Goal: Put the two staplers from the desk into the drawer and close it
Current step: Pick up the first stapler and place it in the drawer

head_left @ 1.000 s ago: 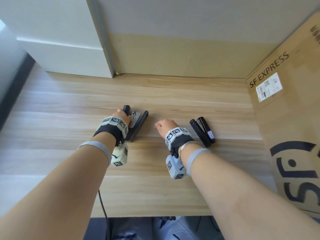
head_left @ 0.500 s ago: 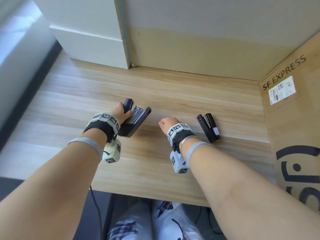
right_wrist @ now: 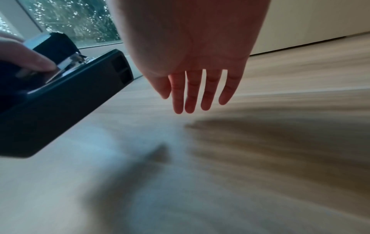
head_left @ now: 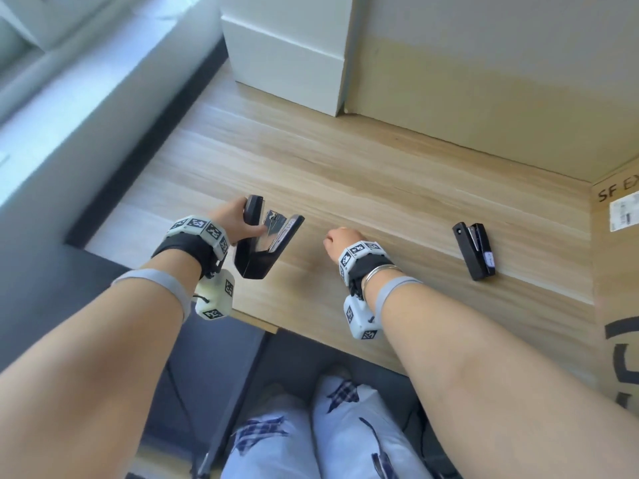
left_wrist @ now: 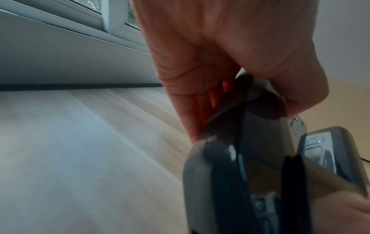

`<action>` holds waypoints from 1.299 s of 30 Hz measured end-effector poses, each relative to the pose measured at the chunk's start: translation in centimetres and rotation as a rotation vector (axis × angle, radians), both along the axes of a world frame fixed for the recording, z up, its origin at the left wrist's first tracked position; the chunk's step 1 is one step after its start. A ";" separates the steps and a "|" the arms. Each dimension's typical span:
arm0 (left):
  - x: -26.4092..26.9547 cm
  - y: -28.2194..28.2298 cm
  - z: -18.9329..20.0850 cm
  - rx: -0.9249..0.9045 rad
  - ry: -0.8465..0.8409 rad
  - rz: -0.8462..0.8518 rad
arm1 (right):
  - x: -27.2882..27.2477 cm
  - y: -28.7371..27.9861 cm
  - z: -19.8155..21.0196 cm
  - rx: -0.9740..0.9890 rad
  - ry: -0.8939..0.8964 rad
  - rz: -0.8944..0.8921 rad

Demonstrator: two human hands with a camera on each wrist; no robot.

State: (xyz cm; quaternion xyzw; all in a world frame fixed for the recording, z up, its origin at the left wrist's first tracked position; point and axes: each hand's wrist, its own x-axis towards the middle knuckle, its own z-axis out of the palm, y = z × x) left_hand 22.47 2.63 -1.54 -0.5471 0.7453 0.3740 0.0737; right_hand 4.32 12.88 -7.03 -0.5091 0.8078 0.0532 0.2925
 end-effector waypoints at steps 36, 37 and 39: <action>25.2 7.3 -23.3 0.043 -0.390 0.425 | 16.7 -0.4 -9.3 -0.447 0.348 -0.112; 25.1 7.3 -24.1 0.030 -0.378 0.448 | 16.8 -0.4 -9.4 -0.464 0.363 -0.117; 24.8 7.4 -25.4 0.027 -0.367 0.480 | 16.9 -0.5 -9.4 -0.505 0.395 -0.125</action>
